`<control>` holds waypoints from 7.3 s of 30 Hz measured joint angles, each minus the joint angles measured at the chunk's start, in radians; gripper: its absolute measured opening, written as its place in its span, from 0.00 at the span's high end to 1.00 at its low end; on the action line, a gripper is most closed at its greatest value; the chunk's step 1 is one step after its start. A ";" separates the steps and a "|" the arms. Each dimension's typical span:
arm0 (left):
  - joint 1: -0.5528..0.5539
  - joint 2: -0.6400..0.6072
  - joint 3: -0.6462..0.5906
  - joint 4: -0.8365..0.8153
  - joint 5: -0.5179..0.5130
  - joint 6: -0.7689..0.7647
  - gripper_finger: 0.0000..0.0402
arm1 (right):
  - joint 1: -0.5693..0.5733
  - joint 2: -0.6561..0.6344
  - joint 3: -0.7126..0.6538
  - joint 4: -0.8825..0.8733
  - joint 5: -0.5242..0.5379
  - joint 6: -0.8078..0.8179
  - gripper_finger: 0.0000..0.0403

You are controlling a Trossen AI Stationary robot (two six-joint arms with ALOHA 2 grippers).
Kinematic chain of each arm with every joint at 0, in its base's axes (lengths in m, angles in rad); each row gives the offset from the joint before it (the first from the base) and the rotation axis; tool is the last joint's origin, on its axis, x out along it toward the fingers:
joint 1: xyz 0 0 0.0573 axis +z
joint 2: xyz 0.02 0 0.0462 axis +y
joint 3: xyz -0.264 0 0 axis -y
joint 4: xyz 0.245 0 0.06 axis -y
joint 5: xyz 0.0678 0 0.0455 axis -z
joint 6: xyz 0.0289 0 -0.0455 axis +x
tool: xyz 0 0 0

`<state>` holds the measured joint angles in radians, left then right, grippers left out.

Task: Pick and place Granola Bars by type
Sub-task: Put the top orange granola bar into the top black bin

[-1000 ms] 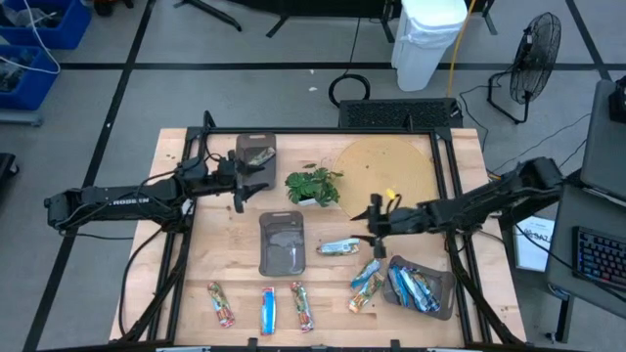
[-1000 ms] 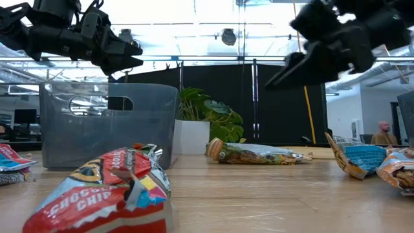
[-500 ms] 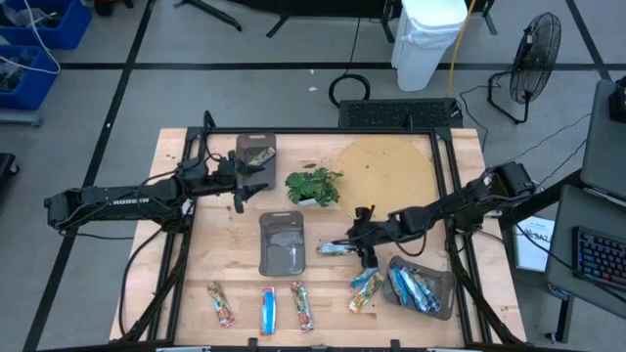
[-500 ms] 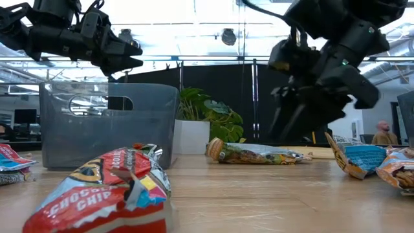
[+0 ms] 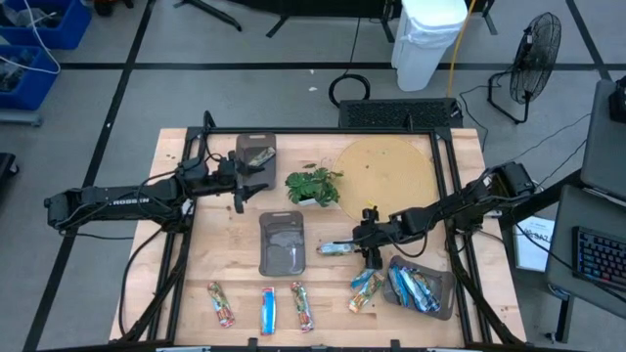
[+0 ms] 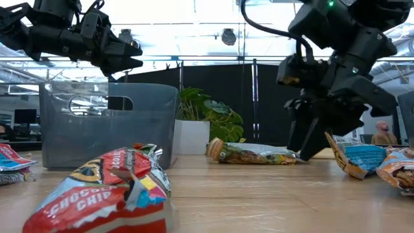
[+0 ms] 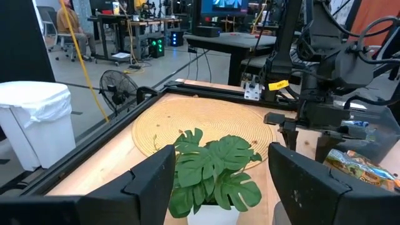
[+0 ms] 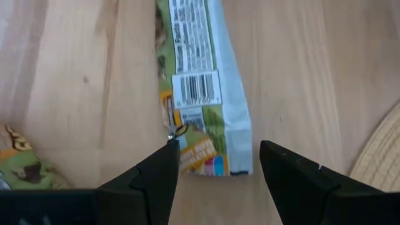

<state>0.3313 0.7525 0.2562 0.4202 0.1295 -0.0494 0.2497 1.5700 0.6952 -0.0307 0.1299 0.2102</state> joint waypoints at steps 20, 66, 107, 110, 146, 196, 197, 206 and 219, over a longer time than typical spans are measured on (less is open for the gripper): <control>0.000 -0.001 0.000 0.001 0.000 0.000 0.36 | -0.001 0.000 -0.016 0.073 0.024 0.014 0.47; 0.000 -0.001 0.000 -0.006 0.000 -0.025 0.36 | -0.033 -0.105 -0.017 0.220 0.114 -0.297 1.00; -0.010 0.478 0.008 0.761 0.219 -0.358 0.36 | -0.322 -0.176 0.189 0.452 -0.009 -0.817 1.00; -0.026 0.540 0.046 0.760 0.239 -0.375 0.36 | -0.322 -0.143 0.189 0.501 -0.032 -0.812 1.00; -0.153 0.784 0.365 0.567 0.399 -0.330 0.37 | -0.274 -0.170 0.188 0.497 -0.029 -0.813 1.00; -0.223 0.782 0.443 0.504 0.209 -0.236 0.37 | -0.239 -0.186 0.188 0.475 -0.027 -0.776 1.00; -0.223 0.782 0.443 0.504 0.209 -0.231 0.37 | -0.239 -0.186 0.188 0.475 -0.027 -0.776 1.00; -0.222 0.783 0.443 0.494 0.205 -0.180 0.63 | -0.239 -0.186 0.188 0.478 -0.031 -0.775 1.00; -0.188 0.784 0.443 0.486 0.257 -0.147 0.98 | -0.239 -0.187 0.188 0.477 -0.028 -0.771 1.00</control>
<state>0.1436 1.5360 0.6994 0.9067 0.3868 -0.1963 0.0109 1.3830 0.8837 0.4465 0.1017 -0.5606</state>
